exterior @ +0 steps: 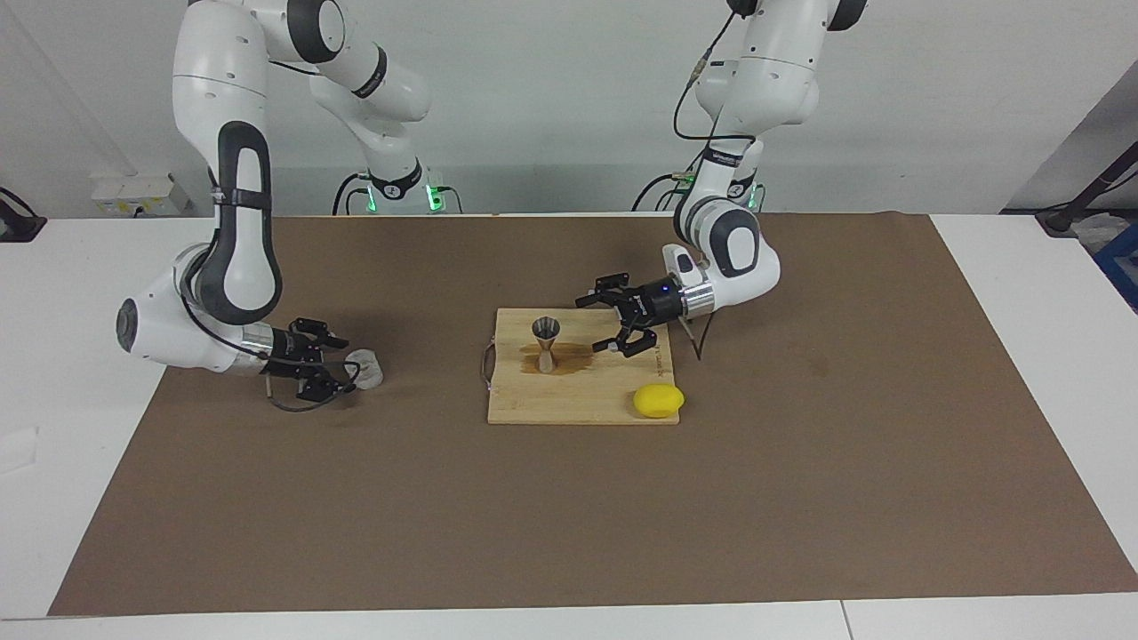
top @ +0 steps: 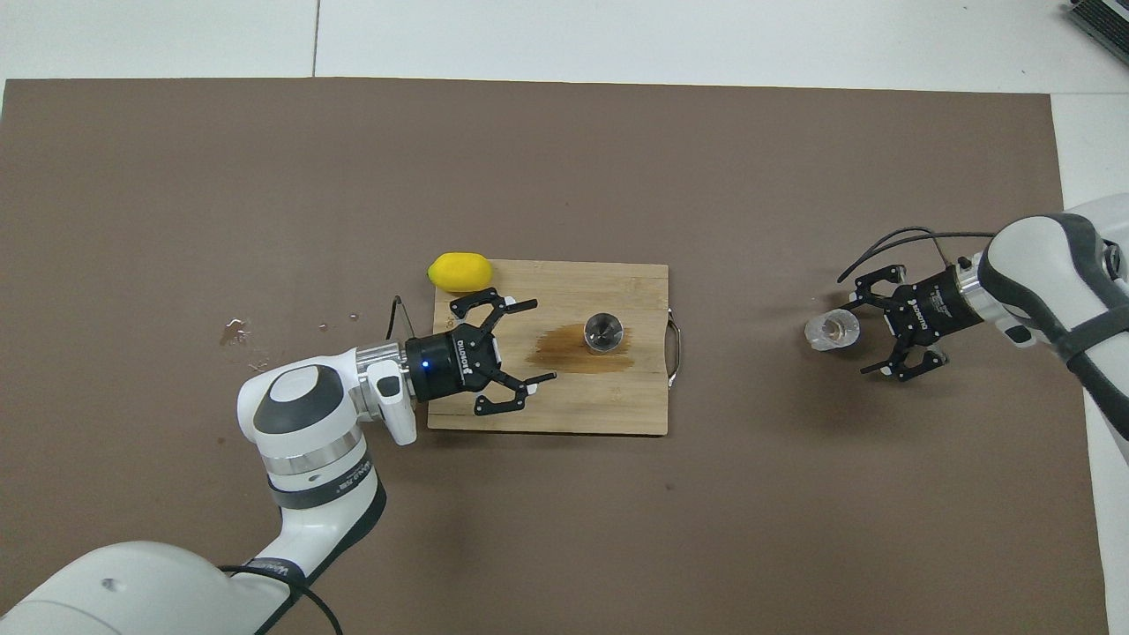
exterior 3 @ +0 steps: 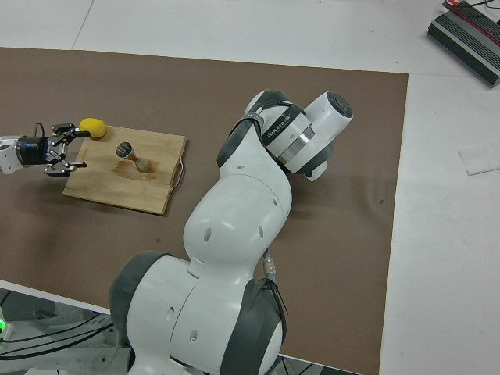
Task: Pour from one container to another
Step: 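Set the dark cup down while the right gripper grasps the glass cup, then withdraw the left gripper while the right gripper lifts the glass cup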
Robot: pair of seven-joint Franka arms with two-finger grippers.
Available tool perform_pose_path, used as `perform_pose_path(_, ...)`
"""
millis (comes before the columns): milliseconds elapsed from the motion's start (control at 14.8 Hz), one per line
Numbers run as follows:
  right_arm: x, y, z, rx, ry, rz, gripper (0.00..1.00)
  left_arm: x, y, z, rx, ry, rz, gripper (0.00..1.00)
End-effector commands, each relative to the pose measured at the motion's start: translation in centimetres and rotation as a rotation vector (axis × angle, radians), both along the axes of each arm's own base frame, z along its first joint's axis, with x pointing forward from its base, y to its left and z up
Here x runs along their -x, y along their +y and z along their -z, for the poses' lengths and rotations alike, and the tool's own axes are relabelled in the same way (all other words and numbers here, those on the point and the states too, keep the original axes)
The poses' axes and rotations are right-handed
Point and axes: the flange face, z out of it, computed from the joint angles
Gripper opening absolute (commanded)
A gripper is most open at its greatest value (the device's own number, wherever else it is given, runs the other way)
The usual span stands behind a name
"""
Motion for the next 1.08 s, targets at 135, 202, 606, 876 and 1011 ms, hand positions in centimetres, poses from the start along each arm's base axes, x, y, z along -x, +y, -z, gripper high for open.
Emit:
perform_pose_path(135, 0.6, 0.9, 0.3, -0.053, -0.024, 0.026, 0.95, 0.4, 9.9, -1.4, -0.130, -0.054, 0.137, 1.00)
perform_pose_path(202, 0.7, 0.9, 0.5, -0.057, -0.028, 0.019, 0.95, 0.2, 11.9, -1.8, -0.144, -0.060, 0.172, 1.00)
perform_pose_path(606, 1.0, 0.4, 0.3, -0.109, -0.051, 0.035, 0.52, -1.6, 24.1, -4.6, -0.310, -0.057, 0.354, 1.00)
perform_pose_path(876, 0.8, 0.9, -0.8, -0.152, -0.048, 0.060, 0.11, -4.1, 30.5, -8.1, -0.480, -0.056, 0.458, 1.00)
perform_pose_path(1011, 0.7, 1.6, -2.4, -0.144, -0.070, 0.050, 0.09, -5.2, 32.7, -10.3, -0.593, -0.050, 0.480, 1.00)
